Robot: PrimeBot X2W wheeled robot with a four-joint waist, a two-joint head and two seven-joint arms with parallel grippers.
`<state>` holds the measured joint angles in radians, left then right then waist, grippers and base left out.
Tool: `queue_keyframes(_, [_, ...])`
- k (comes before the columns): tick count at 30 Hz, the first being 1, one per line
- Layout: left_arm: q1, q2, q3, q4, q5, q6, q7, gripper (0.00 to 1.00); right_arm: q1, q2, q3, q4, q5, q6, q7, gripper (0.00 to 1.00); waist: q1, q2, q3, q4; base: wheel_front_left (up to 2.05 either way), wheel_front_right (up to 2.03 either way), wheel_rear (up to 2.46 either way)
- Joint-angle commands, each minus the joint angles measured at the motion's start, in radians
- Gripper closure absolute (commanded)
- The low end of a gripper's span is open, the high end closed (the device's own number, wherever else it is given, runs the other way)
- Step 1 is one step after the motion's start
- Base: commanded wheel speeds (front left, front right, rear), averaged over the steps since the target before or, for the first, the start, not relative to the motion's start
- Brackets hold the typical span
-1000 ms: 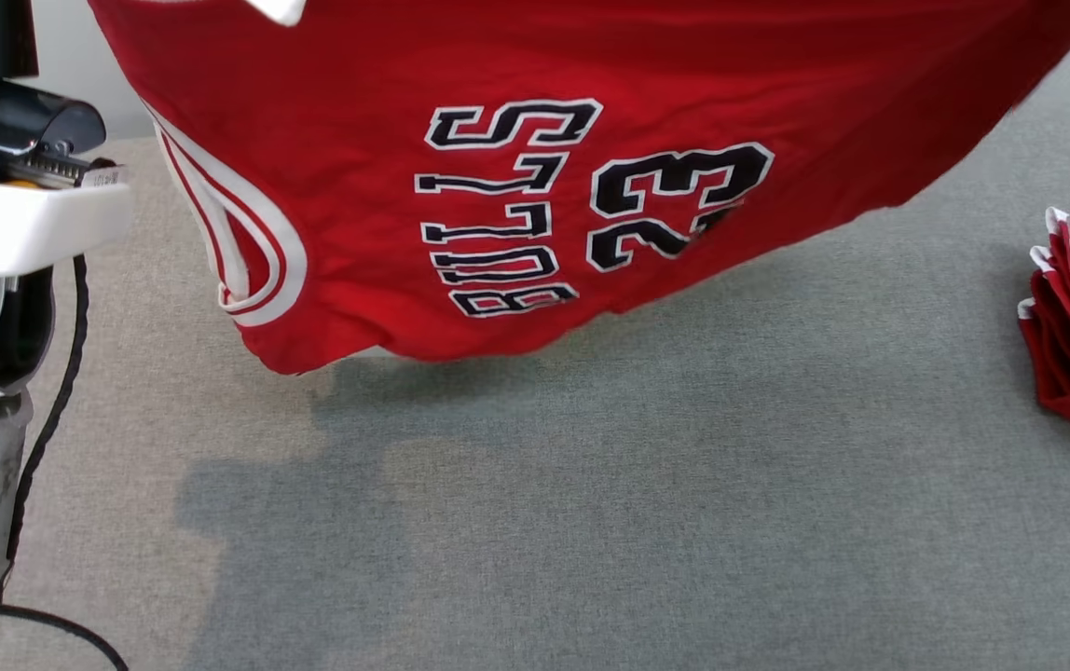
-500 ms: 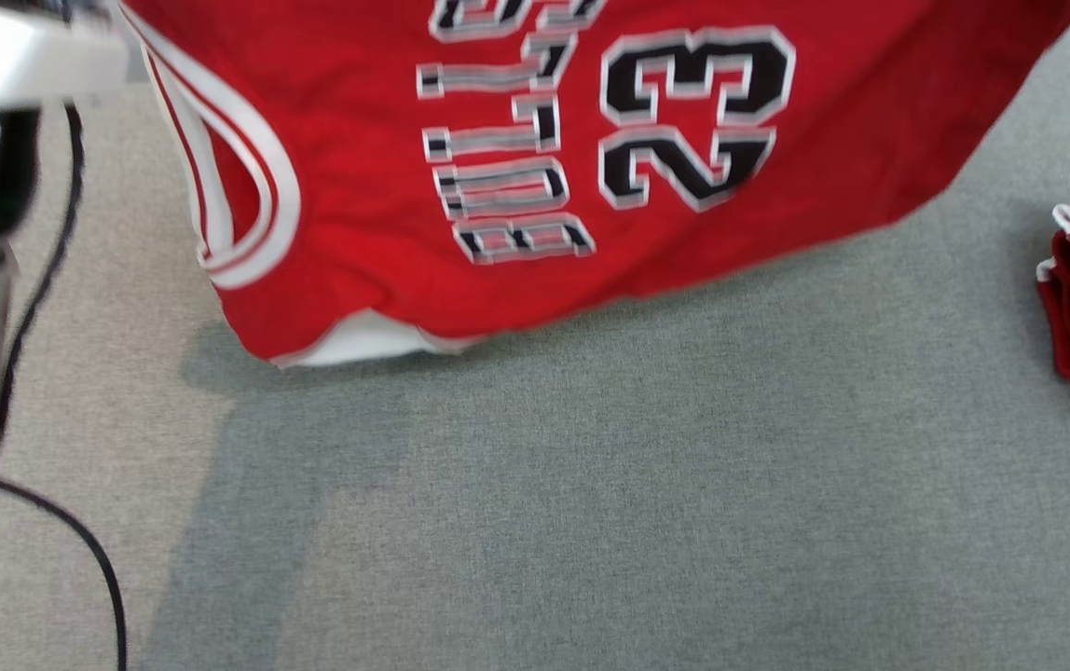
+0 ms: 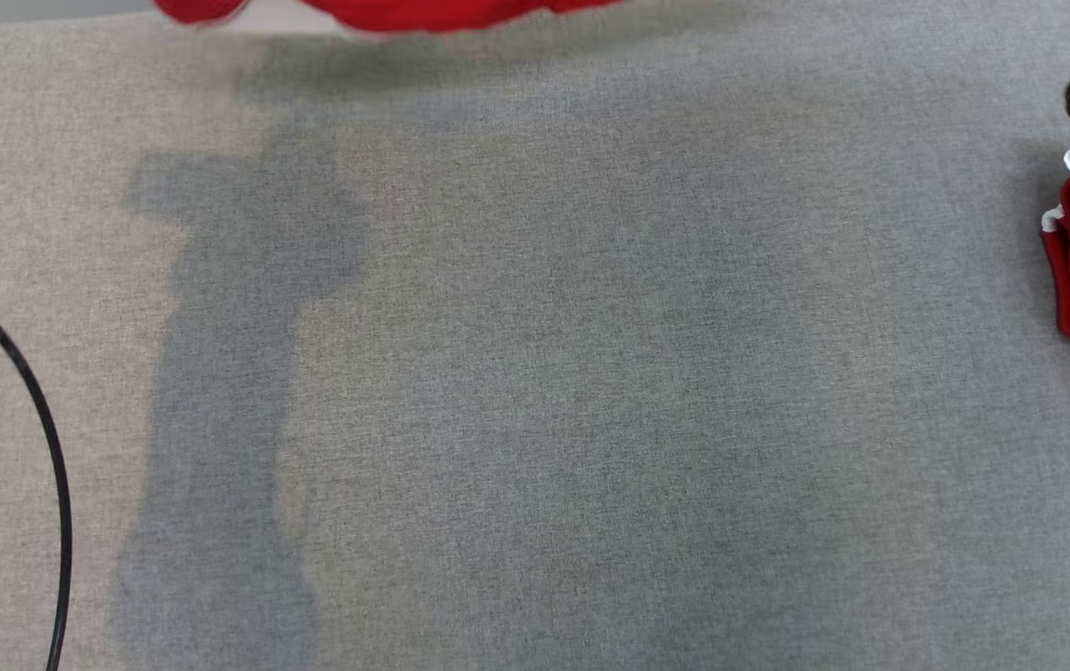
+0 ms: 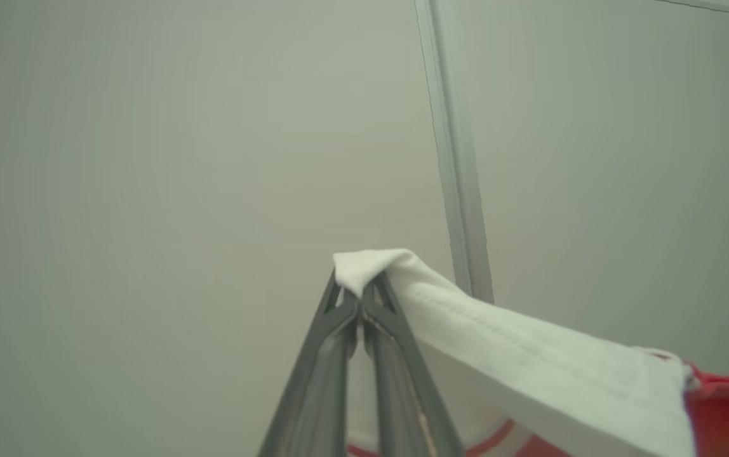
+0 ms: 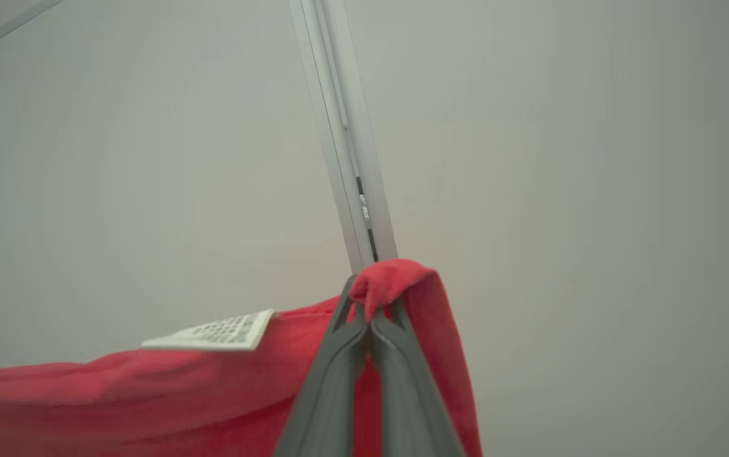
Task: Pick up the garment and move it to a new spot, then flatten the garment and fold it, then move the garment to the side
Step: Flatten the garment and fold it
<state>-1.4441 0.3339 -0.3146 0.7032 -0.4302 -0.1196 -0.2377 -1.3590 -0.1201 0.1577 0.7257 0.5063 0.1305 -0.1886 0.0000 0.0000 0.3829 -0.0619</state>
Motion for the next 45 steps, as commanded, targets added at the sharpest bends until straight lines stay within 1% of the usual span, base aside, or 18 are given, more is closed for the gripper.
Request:
queue_keyframes(1, [-0.022, -0.008, -0.011, 0.072, -0.014, -0.005, 0.020, 1.00, -0.031, 0.014, 0.010, 0.074, 0.008, 0.001, -0.010, 1.00, 0.0000, 0.0000, -0.003, -0.001, 0.00, 0.00, 0.00])
queue_keyframes(4, [-0.039, -0.030, -0.016, 0.203, -0.049, -0.009, 0.067, 1.00, -0.068, 0.037, 0.031, 0.202, 0.023, 0.000, -0.013, 1.00, 0.0000, 0.0000, -0.004, -0.002, 0.00, 0.00, 0.00])
queue_keyframes(7, [-0.013, -0.048, -0.018, 0.304, -0.085, -0.010, 0.087, 1.00, -0.081, 0.054, 0.059, 0.295, 0.041, 0.000, -0.018, 1.00, 0.0000, 0.0000, 0.001, -0.002, 0.00, 0.00, 0.00])
queue_keyframes(8, [-0.013, -0.048, -0.018, 0.304, -0.085, -0.010, 0.087, 1.00, -0.081, 0.054, 0.059, 0.295, 0.041, 0.000, -0.018, 1.00, 0.0000, 0.0000, 0.001, -0.002, 0.00, 0.00, 0.00])
queue_keyframes(12, [0.037, -0.077, -0.027, 0.363, -0.148, -0.012, 0.082, 1.00, -0.053, 0.064, 0.112, 0.349, 0.071, 0.001, -0.028, 1.00, 0.0000, 0.0000, 0.033, 0.013, 0.00, 0.00, 0.00])
queue_keyframes(16, [0.145, -0.099, -0.017, 0.388, -0.246, -0.010, 0.050, 1.00, 0.035, 0.064, 0.150, 0.355, 0.140, 0.000, -0.044, 1.00, 0.0000, 0.0000, 0.044, 0.026, 0.00, 0.00, 0.00])
queue_keyframes(19, [0.245, -0.119, -0.029, 0.386, -0.302, -0.011, 0.025, 1.00, 0.111, 0.050, 0.183, 0.348, 0.184, 0.000, -0.053, 1.00, 0.0000, 0.0000, 0.051, 0.036, 0.00, 0.00, 0.00])
queue_keyframes(21, [0.313, -0.122, -0.046, 0.370, -0.331, -0.011, 0.007, 1.00, 0.173, 0.043, 0.203, 0.329, 0.223, 0.001, -0.059, 1.00, 0.0000, 0.0000, 0.052, 0.043, 0.00, 0.00, 0.00])
queue_keyframes(25, [0.459, -0.122, -0.054, 0.307, -0.394, -0.011, -0.022, 1.00, 0.325, 0.029, 0.231, 0.251, 0.310, 0.001, -0.072, 1.00, 0.0000, 0.0000, 0.032, 0.051, 0.00, 0.00, 0.00])
queue_keyframes(27, [0.536, -0.096, -0.064, 0.261, -0.409, -0.011, -0.026, 1.00, 0.406, 0.013, 0.241, 0.197, 0.351, 0.000, -0.077, 1.00, 0.0000, 0.0000, 0.019, 0.048, 0.00, 0.00, 0.00])
queue_keyframes(29, [0.616, -0.069, -0.039, 0.199, -0.411, -0.011, -0.027, 1.00, 0.493, -0.003, 0.242, 0.132, 0.370, 0.001, -0.078, 1.00, 0.0000, 0.0000, 0.001, 0.045, 0.00, 0.00, 0.00])
queue_keyframes(33, [0.809, -0.040, 0.023, 0.057, -0.360, -0.011, -0.027, 1.00, 0.687, -0.029, 0.242, 0.000, 0.364, 0.000, -0.078, 1.00, 0.0000, 0.0000, -0.038, 0.047, 0.00, 0.00, 0.00])
queue_keyframes(35, [0.910, -0.036, 0.061, -0.017, -0.324, -0.010, -0.027, 1.00, 0.776, -0.042, 0.240, -0.064, 0.355, 0.000, -0.078, 1.00, 0.0000, 0.0000, -0.059, 0.049, 0.00, 0.00, 0.00])
queue_keyframes(40, [1.166, -0.056, 0.126, -0.208, -0.266, 0.017, -0.028, 1.00, 0.993, -0.071, 0.213, -0.189, 0.331, 0.000, -0.078, 1.00, 0.0000, 0.0000, -0.113, 0.064, 0.00, 0.00, 0.00])
queue_keyframes(42, [1.248, -0.064, 0.129, -0.277, -0.255, 0.031, -0.028, 1.00, 1.062, -0.079, 0.187, -0.232, 0.333, 0.000, -0.078, 1.00, 0.0000, 0.0000, -0.135, 0.073, 0.00, 0.00, 0.00])
queue_keyframes(45, [1.362, -0.060, 0.120, -0.369, -0.244, 0.069, -0.016, 1.00, 1.172, -0.092, 0.163, -0.292, 0.325, 0.000, -0.078, 1.00, 0.0000, 0.0000, -0.166, 0.084, 0.00, 0.00, 0.00])
